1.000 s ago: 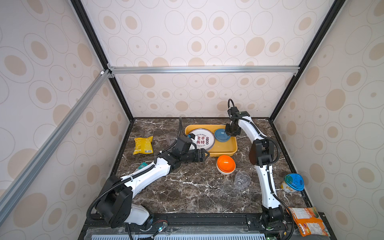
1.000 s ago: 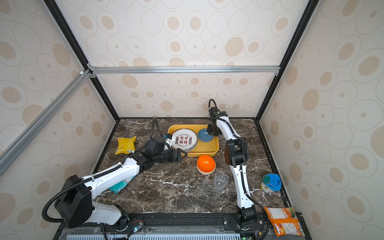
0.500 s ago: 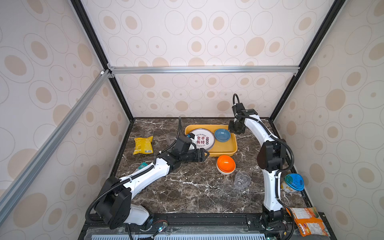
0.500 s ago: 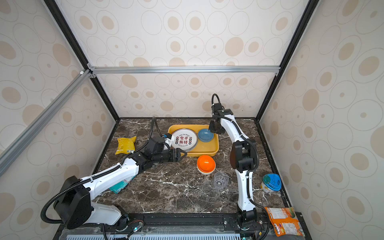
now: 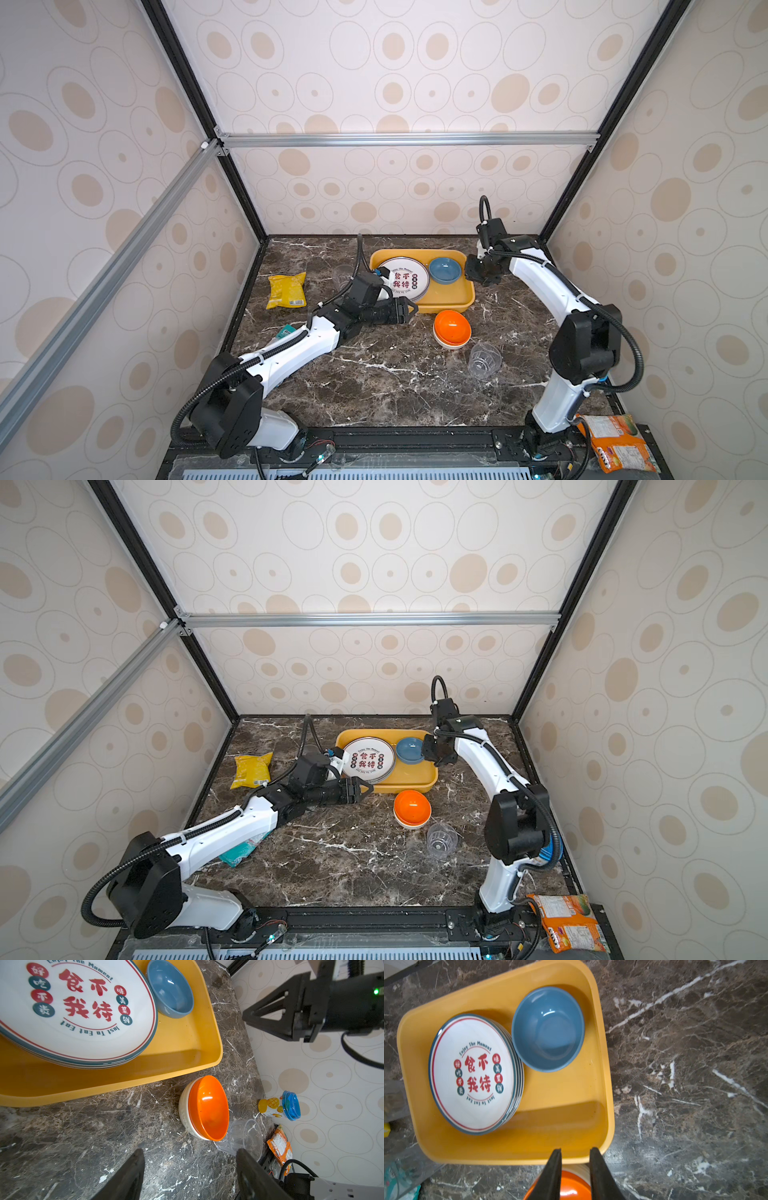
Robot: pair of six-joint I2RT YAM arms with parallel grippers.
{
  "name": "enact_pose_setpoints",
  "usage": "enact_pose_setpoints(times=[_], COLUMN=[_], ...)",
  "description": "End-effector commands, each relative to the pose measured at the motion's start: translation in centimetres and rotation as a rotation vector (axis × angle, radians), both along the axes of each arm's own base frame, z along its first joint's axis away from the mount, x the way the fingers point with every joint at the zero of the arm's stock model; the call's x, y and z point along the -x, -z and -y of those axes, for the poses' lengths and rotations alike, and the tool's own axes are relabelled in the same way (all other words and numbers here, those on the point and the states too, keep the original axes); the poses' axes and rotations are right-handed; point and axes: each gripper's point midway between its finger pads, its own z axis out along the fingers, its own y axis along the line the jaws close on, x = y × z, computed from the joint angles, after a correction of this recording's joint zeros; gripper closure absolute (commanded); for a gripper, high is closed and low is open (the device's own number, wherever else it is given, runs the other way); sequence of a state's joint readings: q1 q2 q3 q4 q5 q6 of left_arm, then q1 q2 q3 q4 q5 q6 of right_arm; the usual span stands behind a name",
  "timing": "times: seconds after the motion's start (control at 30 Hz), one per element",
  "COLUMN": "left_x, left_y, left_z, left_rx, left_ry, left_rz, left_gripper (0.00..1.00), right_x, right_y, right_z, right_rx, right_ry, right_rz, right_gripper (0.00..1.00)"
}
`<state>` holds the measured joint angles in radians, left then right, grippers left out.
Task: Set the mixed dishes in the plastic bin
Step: 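Move the right gripper down to the orange bowl on the table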
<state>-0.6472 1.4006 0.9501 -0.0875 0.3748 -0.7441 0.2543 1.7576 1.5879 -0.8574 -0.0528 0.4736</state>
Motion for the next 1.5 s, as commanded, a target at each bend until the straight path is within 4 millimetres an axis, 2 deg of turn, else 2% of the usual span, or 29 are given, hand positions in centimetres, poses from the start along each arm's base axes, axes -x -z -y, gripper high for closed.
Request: enact_pose_setpoints(times=[0.0, 0.23, 0.57, 0.6, 0.67, 0.83, 1.13, 1.47], left_x=[0.1, 0.3, 1.1, 1.2, 1.4, 1.5, 1.7, 1.9], left_y=[-0.3, 0.0, 0.8, 0.8, 1.0, 1.3, 1.7, 2.1], left_z=[0.5, 1.6, 3.8, 4.0, 4.4, 4.6, 4.4, 4.2], left_rx=[0.006, 0.0, 0.002, 0.005, 0.002, 0.004, -0.003, -0.004], left_ry=[0.017, 0.039, 0.106, 0.114, 0.126, 0.133, 0.13, 0.122], left_rz=[-0.002, -0.009, -0.025, -0.027, -0.032, -0.033, -0.037, -0.042], left_gripper=[0.32, 0.33, 0.3, 0.29, 0.29, 0.29, 0.29, 0.29], right_x=[2.1, 6.3, 9.7, 10.2, 10.7, 11.2, 11.1, 10.7], right_y=[-0.5, 0.5, 3.3, 3.7, 4.3, 5.7, 8.1, 9.8], right_z=[-0.2, 0.2, 0.8, 0.2, 0.1, 0.0, -0.2, -1.1], right_rx=[-0.034, -0.048, -0.003, 0.008, 0.026, 0.077, 0.138, 0.155], right_ry=[-0.018, -0.05, -0.103, -0.129, -0.138, -0.155, -0.167, -0.188], right_rz=[0.019, -0.025, -0.102, -0.11, -0.123, -0.151, -0.188, -0.211], right_gripper=[0.7, 0.65, 0.58, 0.57, 0.56, 0.56, 0.57, 0.56])
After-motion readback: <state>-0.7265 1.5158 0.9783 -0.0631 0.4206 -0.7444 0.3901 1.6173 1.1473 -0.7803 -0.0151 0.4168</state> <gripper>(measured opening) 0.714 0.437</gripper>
